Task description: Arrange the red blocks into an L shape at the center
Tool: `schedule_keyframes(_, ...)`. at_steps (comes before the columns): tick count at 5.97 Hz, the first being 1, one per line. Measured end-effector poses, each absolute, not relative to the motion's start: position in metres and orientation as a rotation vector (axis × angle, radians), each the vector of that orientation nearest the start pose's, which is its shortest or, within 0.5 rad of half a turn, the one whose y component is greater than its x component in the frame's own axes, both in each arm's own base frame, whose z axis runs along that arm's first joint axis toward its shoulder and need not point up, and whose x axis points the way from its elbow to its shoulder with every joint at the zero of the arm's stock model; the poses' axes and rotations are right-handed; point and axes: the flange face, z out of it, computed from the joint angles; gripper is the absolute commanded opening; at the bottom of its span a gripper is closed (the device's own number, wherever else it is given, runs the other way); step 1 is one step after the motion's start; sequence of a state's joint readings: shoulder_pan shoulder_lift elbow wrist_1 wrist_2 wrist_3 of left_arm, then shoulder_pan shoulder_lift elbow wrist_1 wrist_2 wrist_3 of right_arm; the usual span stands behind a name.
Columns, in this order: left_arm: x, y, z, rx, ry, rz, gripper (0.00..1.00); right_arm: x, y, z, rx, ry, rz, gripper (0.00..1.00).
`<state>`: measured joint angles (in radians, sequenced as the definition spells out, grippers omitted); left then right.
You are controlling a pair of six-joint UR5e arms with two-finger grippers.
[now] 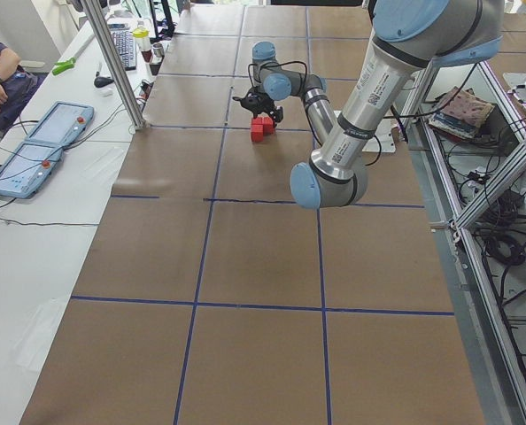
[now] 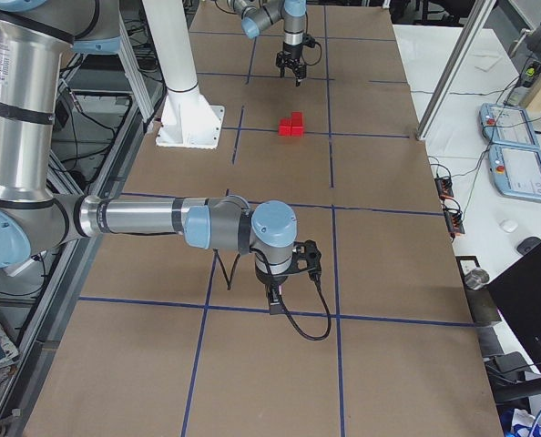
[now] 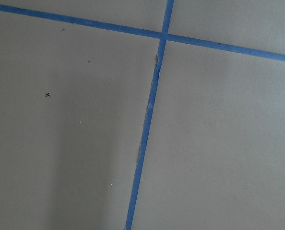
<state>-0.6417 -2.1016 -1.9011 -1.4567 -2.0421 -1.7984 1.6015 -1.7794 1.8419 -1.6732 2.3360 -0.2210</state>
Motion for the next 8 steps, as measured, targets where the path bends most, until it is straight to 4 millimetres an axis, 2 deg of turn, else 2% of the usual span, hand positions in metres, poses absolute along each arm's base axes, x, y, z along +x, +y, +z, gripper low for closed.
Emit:
schedule_keyframes(1,0.403,-0.441,0.259,-0.198,0.813,-0.456,1.00,0.077,-0.398,0.630,0.056,-0.766,-0.163,1.00)
schedule_keyframes(2,0.367,-0.460,0.290,-0.109,0.790,-0.303,1.00,0.076,-0.398,0.631,0.055,-0.767,-0.162,0.99)
schedule_keyframes(3,0.320,-0.485,0.321,-0.055,0.774,-0.177,1.00,0.076,-0.398,0.631,0.053,-0.770,-0.159,0.98)
schedule_keyframes(4,0.260,-0.508,0.355,-0.018,0.764,-0.065,1.00,0.076,-0.398,0.631,0.052,-0.771,-0.157,0.99)
schedule_keyframes(5,0.198,-0.522,0.394,0.009,0.750,0.026,1.00,0.076,-0.398,0.631,0.048,-0.772,-0.151,1.00)
schedule_keyframes(6,0.140,-0.523,0.439,0.026,0.734,0.098,1.00,0.076,-0.397,0.631,0.036,-0.775,-0.126,1.00)
schedule_keyframes(8,0.038,-0.498,0.545,0.012,0.696,0.179,1.00,0.076,-0.397,0.631,0.020,-0.778,-0.082,1.00)
